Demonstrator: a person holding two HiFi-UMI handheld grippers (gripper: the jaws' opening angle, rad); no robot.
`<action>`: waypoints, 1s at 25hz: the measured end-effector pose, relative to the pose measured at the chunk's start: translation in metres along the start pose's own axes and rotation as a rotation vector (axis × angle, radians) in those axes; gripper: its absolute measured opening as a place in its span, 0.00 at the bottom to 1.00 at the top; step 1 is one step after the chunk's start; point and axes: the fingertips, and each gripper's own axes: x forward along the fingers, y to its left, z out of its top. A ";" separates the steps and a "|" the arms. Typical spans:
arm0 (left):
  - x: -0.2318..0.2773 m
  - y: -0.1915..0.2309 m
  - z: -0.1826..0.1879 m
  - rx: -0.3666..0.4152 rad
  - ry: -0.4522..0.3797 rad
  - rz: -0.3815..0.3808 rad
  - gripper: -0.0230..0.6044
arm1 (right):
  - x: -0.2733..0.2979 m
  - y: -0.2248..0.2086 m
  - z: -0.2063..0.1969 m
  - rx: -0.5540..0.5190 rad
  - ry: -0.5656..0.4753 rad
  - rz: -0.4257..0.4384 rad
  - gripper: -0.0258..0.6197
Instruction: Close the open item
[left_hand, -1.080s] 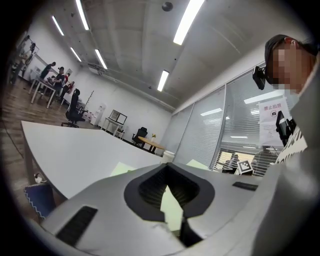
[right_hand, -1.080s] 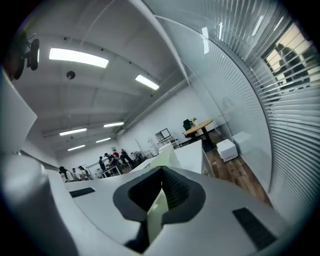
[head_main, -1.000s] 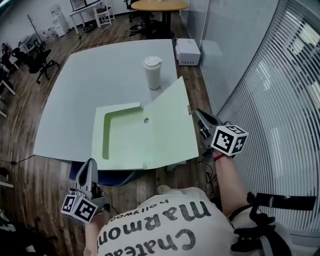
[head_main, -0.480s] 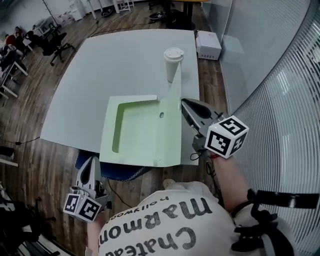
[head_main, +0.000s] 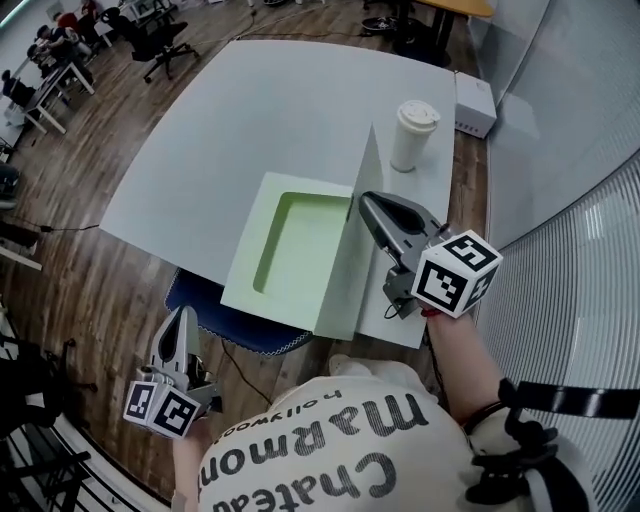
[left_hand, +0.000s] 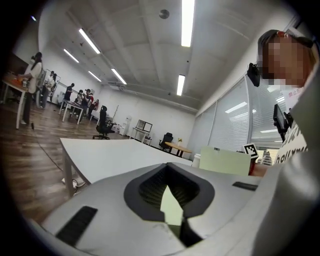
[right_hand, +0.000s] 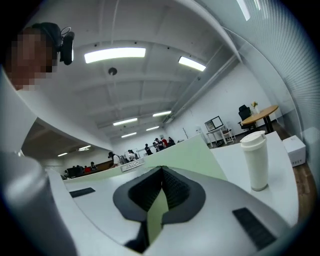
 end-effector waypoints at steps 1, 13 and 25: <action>-0.002 0.005 -0.001 -0.005 0.000 0.014 0.03 | 0.007 0.002 -0.003 0.000 0.007 0.010 0.04; -0.012 0.048 0.012 0.081 -0.006 0.128 0.03 | 0.076 0.028 -0.039 0.056 0.099 0.096 0.04; 0.038 0.140 0.036 -0.054 0.036 -0.069 0.03 | 0.139 0.041 -0.067 0.000 0.184 -0.085 0.04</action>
